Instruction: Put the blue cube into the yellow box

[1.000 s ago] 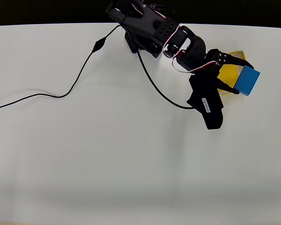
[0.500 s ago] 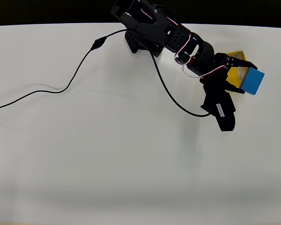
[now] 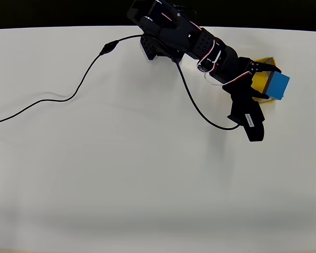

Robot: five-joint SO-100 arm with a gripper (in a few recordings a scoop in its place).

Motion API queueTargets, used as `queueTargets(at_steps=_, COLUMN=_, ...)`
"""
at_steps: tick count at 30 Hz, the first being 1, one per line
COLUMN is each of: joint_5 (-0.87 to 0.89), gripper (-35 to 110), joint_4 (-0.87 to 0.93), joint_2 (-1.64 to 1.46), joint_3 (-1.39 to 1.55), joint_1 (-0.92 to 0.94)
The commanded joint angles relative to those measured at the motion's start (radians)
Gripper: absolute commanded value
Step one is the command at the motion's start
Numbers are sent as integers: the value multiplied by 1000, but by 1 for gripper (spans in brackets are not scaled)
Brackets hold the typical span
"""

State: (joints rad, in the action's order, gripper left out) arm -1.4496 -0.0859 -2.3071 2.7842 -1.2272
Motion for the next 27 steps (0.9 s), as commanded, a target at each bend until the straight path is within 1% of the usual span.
queueTargets(at_steps=1, joint_5=0, gripper=30, joint_4=-29, joint_2=-54, joint_3=-14, joint_1=-37)
queueTargets(at_steps=6, joint_5=-3, gripper=30, joint_4=-86, joint_2=-37, joint_3=31, joint_1=-37)
queueTargets(at_steps=17, joint_5=3, gripper=30, joint_4=-146, joint_2=9, joint_3=97, joint_1=-18)
queueTargets(at_steps=27, joint_5=12, gripper=31, joint_4=-155, joint_2=11, joint_3=146, joint_1=-21)
